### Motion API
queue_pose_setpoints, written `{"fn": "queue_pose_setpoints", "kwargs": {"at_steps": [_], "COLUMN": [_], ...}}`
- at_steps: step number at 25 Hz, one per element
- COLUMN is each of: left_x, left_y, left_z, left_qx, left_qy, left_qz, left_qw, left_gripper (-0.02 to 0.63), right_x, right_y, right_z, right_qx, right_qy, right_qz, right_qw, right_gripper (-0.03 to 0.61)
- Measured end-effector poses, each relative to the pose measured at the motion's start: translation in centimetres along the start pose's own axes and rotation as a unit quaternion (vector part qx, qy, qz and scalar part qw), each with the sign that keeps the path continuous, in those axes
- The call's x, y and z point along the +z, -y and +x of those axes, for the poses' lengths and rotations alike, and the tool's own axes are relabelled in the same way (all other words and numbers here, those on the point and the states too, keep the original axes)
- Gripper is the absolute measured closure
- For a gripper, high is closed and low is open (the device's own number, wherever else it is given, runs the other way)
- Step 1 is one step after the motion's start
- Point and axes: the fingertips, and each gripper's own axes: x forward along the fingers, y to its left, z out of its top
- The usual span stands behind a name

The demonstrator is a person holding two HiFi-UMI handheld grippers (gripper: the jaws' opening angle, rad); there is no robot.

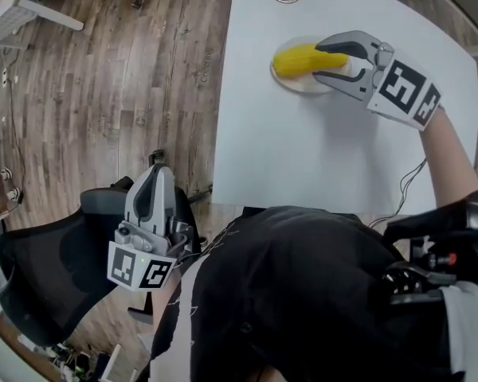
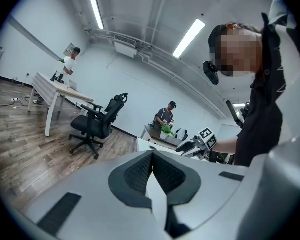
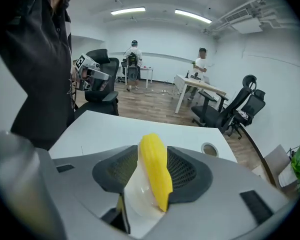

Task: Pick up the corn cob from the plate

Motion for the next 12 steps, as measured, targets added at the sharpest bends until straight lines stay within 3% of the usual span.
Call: {"fn": "queue_pose_setpoints", "kwargs": {"at_steps": [5, 12], "left_x": [-0.3, -0.3], "left_y": [-0.3, 0.3], "left_z": [-0.2, 0.2], "left_qx": [0.007, 0.002], "left_qy": [0.002, -0.007], "left_qz": [-0.017, -0.017], "left_qw": [0.9998, 0.9998], "left_gripper": [0.600, 0.600], "right_x": [-0.6, -2.4], "right_y": [0.5, 1.3], "right_z": [1.1, 2.7], "right_qx": [0.016, 0.018], "right_qy": [0.002, -0.037], "right_qz": [-0.006, -0.054], "right_qw": [1.000, 0.998], "right_gripper": [0.324, 0.324]}}
